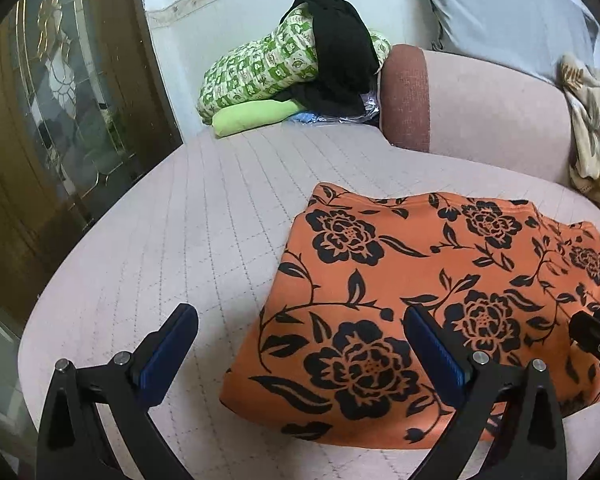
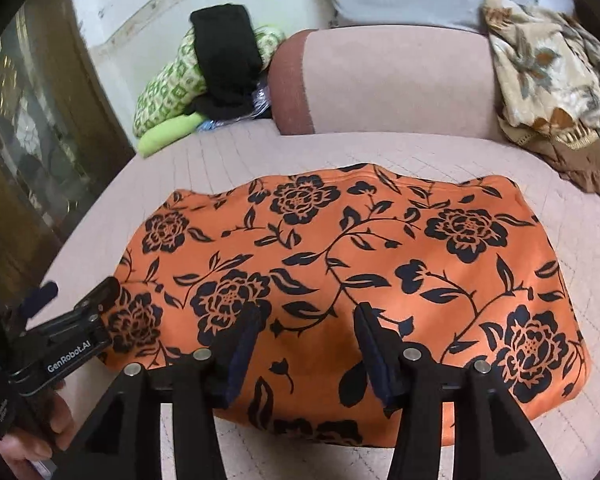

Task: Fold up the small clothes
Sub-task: 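Release and withdraw both grippers from the folded blouse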

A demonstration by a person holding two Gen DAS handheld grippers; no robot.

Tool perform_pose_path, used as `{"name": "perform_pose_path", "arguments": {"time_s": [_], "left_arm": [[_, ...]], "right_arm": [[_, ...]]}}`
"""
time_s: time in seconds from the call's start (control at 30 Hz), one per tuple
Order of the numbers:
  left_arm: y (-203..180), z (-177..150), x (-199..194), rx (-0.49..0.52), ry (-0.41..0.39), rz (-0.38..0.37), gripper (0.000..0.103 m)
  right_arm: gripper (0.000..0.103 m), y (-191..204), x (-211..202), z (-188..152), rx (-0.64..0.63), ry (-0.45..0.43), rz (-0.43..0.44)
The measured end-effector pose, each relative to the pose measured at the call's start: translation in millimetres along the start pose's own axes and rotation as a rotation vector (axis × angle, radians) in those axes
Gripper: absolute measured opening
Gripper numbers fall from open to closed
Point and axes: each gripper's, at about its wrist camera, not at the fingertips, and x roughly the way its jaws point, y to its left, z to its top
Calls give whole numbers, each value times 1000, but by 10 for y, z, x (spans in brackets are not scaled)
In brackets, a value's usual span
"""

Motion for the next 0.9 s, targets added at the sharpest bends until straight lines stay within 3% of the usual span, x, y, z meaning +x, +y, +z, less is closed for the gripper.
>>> {"name": "perform_pose_path", "arguments": {"time_s": [0.23, 0.9], "left_arm": [[-55, 6, -88, 12, -30, -8, 102], [-148, 24, -191, 23, -84, -51, 102]], "right_arm": [[55, -157, -33, 39, 57, -1, 7], [55, -238, -99, 86, 70, -33, -15]]}}
